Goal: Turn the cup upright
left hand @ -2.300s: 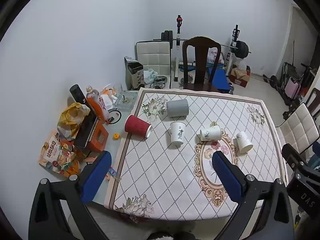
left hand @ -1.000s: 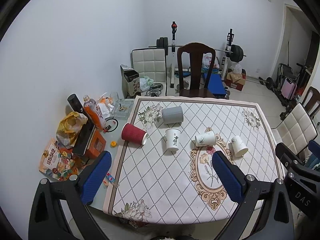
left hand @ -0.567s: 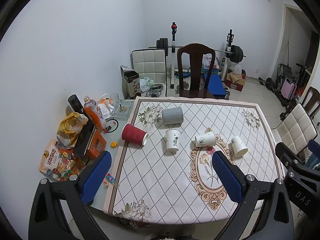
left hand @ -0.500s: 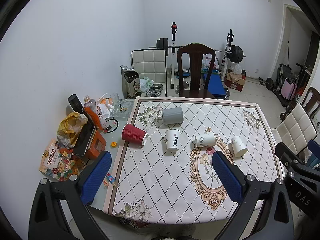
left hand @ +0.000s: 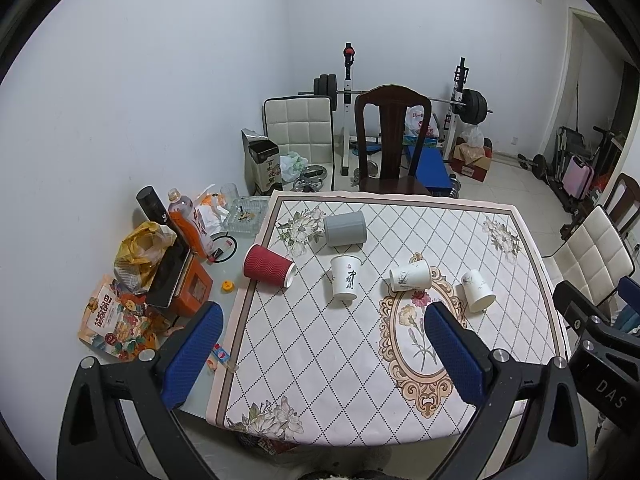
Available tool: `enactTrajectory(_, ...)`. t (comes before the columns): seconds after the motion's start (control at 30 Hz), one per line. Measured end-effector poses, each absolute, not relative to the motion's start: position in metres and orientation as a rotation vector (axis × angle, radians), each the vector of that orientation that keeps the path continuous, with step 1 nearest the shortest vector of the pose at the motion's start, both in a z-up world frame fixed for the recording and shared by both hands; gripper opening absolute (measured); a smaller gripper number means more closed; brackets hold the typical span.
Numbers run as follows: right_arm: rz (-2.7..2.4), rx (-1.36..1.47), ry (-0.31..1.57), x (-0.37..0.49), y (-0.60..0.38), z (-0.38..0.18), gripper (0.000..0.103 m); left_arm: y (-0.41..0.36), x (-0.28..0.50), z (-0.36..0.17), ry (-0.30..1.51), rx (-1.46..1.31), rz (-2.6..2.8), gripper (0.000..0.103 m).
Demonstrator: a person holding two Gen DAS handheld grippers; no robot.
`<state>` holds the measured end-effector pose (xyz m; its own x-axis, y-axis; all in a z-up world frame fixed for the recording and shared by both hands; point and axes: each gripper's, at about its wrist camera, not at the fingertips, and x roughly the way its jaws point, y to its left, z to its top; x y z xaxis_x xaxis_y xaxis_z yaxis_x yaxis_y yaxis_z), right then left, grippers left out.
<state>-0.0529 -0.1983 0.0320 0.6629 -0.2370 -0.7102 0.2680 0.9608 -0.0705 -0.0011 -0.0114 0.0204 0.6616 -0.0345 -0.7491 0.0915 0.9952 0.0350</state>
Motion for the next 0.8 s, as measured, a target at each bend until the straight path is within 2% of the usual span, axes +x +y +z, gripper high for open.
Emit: enactTrajectory(0.8,-0.27,0.051,0.805,-0.043,-0.19,0.048,0.101,-0.011,-0.001,0.018,0.849,0.063,-0.055,0.103)
